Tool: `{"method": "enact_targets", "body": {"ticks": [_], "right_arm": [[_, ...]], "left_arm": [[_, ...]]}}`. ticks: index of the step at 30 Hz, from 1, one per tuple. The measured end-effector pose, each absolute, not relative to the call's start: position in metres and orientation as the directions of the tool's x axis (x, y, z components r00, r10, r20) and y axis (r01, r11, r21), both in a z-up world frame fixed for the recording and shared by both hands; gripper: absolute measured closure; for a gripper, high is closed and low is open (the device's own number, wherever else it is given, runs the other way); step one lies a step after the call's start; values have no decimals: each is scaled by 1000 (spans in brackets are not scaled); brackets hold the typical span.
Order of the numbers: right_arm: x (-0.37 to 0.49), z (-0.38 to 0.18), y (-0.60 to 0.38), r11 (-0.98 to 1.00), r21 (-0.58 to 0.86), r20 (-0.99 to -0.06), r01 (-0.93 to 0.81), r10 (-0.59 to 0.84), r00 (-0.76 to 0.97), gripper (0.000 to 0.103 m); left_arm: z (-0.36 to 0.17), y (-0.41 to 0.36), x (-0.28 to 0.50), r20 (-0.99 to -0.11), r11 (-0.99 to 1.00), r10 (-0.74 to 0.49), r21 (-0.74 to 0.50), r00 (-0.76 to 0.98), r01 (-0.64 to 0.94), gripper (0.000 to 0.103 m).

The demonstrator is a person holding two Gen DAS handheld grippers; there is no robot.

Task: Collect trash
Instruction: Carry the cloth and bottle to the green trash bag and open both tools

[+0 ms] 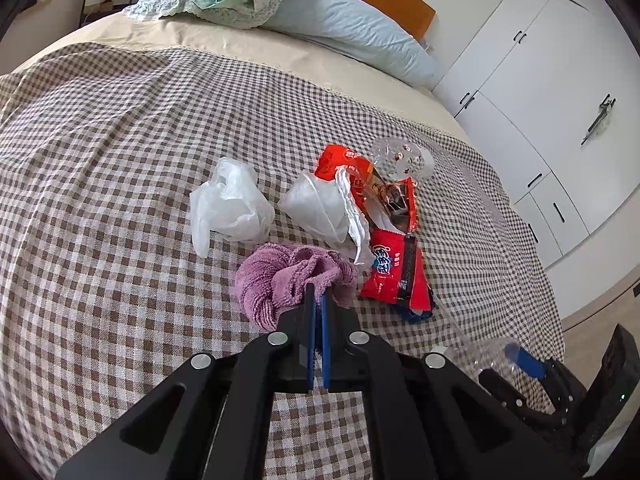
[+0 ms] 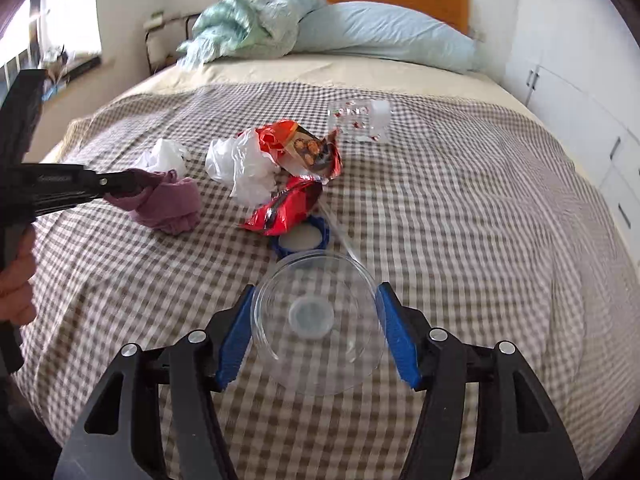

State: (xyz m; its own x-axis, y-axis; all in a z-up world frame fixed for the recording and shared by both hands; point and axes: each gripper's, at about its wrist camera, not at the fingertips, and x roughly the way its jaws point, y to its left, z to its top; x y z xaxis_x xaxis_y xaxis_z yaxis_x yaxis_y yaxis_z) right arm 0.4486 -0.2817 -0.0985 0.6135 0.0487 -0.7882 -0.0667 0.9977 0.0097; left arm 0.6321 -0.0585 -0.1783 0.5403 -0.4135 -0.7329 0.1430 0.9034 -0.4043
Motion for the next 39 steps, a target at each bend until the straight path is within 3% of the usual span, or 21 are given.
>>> {"method": "enact_targets", "body": {"ticks": [8, 12, 16, 22, 26, 32, 39], "right_arm": [[404, -110, -287, 990, 114, -825, 78, 51, 562, 48], [368, -69, -299, 990, 106, -786, 87, 30, 617, 49], [309, -28, -325, 995, 41, -754, 95, -31, 657, 49], [172, -14, -405, 960, 40, -781, 277, -143, 608, 48], [88, -48, -446, 911, 55, -850, 408, -172, 498, 47], [0, -146, -485, 830, 57, -950, 555, -126, 287, 46], [-10, -265, -515, 777, 91, -986, 623, -16, 165, 46]], "left_arm": [[-172, -70, 626, -738, 901, -425, -400, 524, 166, 103], [-151, -83, 592, -727, 900, -434, -370, 531, 229, 103], [-117, -97, 540, -668, 849, -527, -439, 526, 293, 103], [-75, -161, 437, -606, 741, -664, -450, 438, 499, 103], [-81, -221, 380, -624, 626, -737, -486, 259, 610, 103], [-119, -295, 315, -738, 589, -666, -429, 111, 684, 103], [-150, -343, 289, -816, 597, -576, -373, 55, 710, 103]]}}
